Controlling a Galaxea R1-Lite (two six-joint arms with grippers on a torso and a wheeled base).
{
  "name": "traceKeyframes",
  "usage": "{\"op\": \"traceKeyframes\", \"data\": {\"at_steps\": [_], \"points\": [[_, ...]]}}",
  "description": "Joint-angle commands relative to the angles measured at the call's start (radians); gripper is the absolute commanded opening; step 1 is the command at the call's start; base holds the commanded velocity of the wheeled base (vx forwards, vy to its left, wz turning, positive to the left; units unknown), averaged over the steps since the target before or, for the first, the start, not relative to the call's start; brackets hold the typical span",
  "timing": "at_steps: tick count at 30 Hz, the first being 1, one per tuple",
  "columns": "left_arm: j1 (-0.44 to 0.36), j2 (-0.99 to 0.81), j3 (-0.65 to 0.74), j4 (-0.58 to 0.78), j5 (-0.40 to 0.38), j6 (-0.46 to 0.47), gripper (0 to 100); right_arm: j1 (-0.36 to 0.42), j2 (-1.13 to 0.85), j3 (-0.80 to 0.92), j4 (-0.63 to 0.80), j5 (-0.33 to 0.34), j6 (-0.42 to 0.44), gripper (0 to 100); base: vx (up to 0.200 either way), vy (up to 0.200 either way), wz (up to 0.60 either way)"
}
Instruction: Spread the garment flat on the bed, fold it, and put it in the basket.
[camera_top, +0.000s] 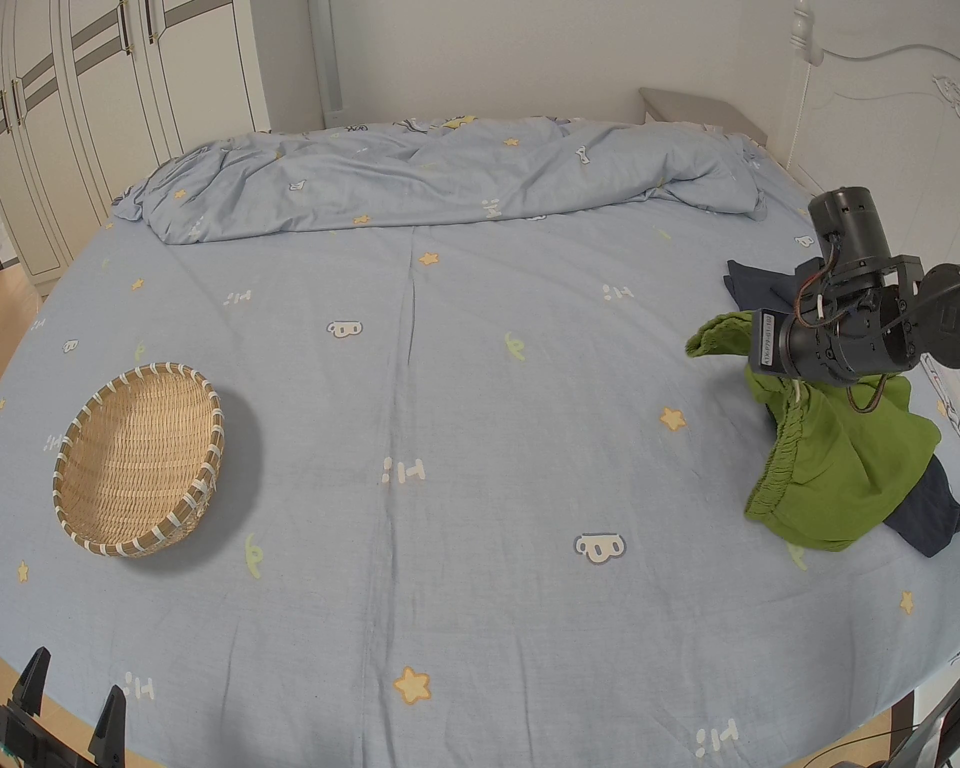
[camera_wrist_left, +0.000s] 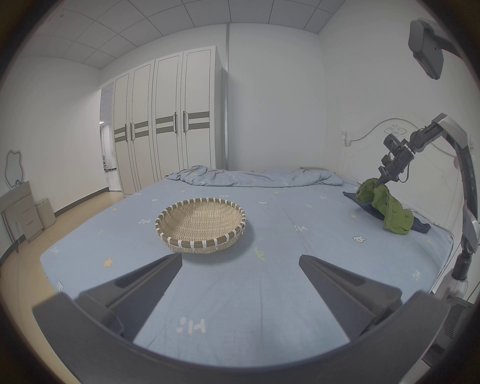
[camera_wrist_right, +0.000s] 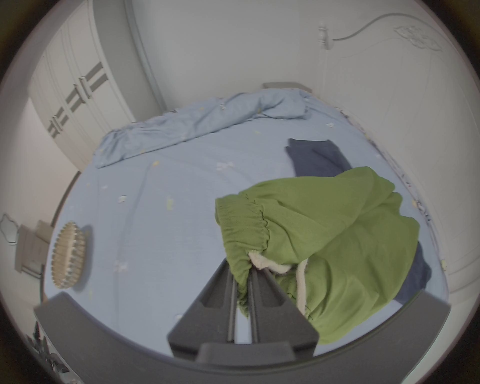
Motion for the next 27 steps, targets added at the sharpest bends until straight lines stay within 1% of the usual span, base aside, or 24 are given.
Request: {"op": "traceKeyframes", "data": {"at_steps": [1, 3, 4, 5, 8, 9, 13, 16, 17, 18, 20, 23, 24, 26, 27], "points": [[0.0, -0.013, 0.016, -0.001, 0.0, 0.0, 100, 0.175, -0.08, 0.044, 0.012, 0.005, 0.062, 0, 0.0, 0.0, 0.0], [0.0, -0.013, 0.016, 0.001, 0.0, 0.0, 100, 0.232, -0.088, 0.074, 0.009, 0.024, 0.068, 0, 0.0, 0.0, 0.0], [0.0, -0.013, 0.016, 0.001, 0.0, 0.0, 100, 0.246, -0.088, 0.079, 0.009, 0.031, 0.068, 0, 0.0, 0.0, 0.0], [0.0, -0.013, 0.016, 0.001, 0.0, 0.0, 100, 0.278, -0.086, 0.085, 0.014, 0.05, 0.066, 0, 0.0, 0.0, 0.0], [0.0, -0.013, 0.016, 0.001, 0.0, 0.0, 100, 0.37, -0.079, 0.076, 0.011, 0.054, 0.072, 0, 0.0, 0.0, 0.0], [0.0, -0.013, 0.016, -0.001, 0.0, 0.0, 100, 0.39, -0.069, 0.073, 0.009, 0.057, 0.071, 0, 0.0, 0.0, 0.0], [0.0, -0.013, 0.016, -0.001, 0.0, 0.001, 100, 0.497, 0.014, -0.031, 0.011, 0.059, 0.074, 0, 0.0, 0.0, 0.0], [0.0, -0.013, 0.016, 0.001, 0.0, 0.0, 100, 0.543, 0.055, -0.128, 0.009, 0.059, 0.095, 0, 0.0, 0.0, 0.0], [0.0, -0.013, 0.016, 0.001, 0.0, 0.0, 100, 0.563, 0.07, -0.183, 0.009, 0.06, 0.12, 0, 0.0, 0.0, 0.0], [0.0, -0.013, 0.016, -0.001, 0.0, 0.0, 100, 0.571, 0.076, -0.205, 0.009, 0.06, 0.134, 0, 0.0, 0.0, 0.0], [0.0, -0.013, 0.016, 0.001, 0.0, 0.0, 100, 0.599, 0.086, -0.278, 0.008, 0.065, 0.187, 0, 0.0, 0.0, 0.0], [0.0, -0.013, 0.016, 0.001, 0.0, 0.0, 100, 0.622, 0.083, -0.34, 0.006, 0.093, 0.266, 0, 0.0, 0.0, 0.0], [0.0, -0.013, 0.016, 0.001, 0.0, 0.0, 100, 0.623, 0.083, -0.346, 0.006, 0.097, 0.275, 0, 0.0, 0.0, 0.0], [0.0, -0.013, 0.016, -0.001, 0.0, 0.0, 100, 0.631, 0.083, -0.377, 0.006, 0.126, 0.349, 0, 0.0, 0.0, 0.0], [0.0, -0.013, 0.016, 0.001, 0.0, 0.0, 100, 0.628, 0.084, -0.375, 0.008, 0.134, 0.356, 0, 0.0, 0.0, 0.0]]}}
